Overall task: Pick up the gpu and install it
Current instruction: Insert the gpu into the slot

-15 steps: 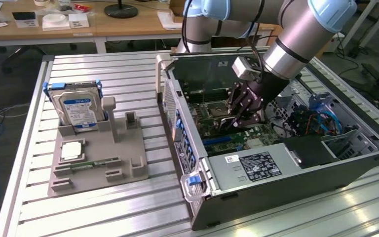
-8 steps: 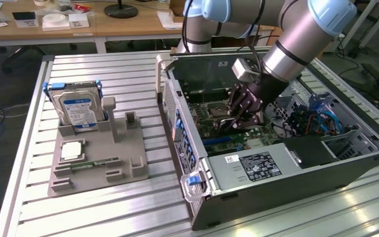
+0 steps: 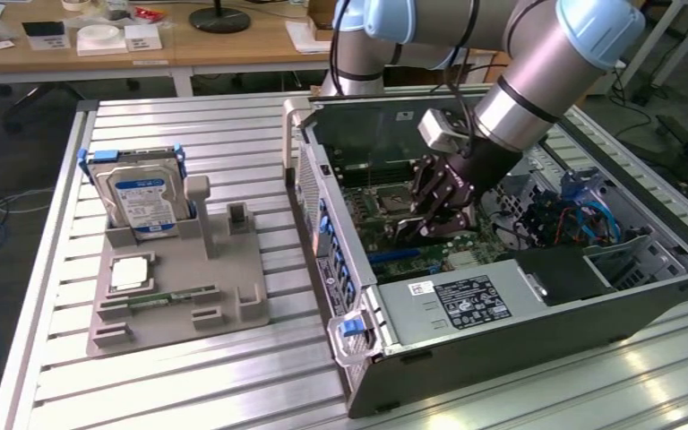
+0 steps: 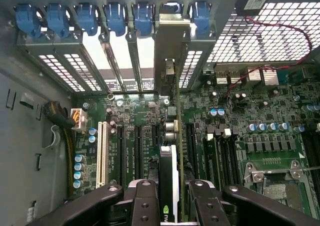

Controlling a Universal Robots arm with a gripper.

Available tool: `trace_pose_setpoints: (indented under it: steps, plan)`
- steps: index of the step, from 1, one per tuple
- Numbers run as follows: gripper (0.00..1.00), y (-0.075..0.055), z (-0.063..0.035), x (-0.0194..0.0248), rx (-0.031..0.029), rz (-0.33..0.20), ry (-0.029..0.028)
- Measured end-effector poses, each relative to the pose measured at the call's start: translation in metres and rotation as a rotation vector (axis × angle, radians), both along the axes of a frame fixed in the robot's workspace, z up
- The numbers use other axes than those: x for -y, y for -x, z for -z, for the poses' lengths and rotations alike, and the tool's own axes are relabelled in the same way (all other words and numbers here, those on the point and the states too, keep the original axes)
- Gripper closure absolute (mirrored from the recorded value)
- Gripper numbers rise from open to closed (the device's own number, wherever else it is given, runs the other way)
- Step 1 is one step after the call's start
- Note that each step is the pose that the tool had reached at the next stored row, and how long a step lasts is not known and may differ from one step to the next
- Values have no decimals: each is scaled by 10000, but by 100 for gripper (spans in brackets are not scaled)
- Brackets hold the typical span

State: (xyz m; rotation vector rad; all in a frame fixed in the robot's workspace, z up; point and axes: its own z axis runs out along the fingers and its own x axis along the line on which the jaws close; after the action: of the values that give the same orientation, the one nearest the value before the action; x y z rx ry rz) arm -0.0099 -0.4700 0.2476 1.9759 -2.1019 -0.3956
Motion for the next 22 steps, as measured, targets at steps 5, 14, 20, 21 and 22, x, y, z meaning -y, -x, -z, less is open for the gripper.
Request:
trace_pose_setpoints:
  steps: [5, 14, 20, 21, 22]
  plan:
    - [72, 9, 37, 0, -5, -94, 0]
    - [72, 29, 98, -34, -5, -99, 13]
    - [72, 50, 132, -37, -5, -99, 14]
    - [72, 49, 142, -39, -5, -101, 13]
    - [72, 50, 151, -42, -5, -100, 14]
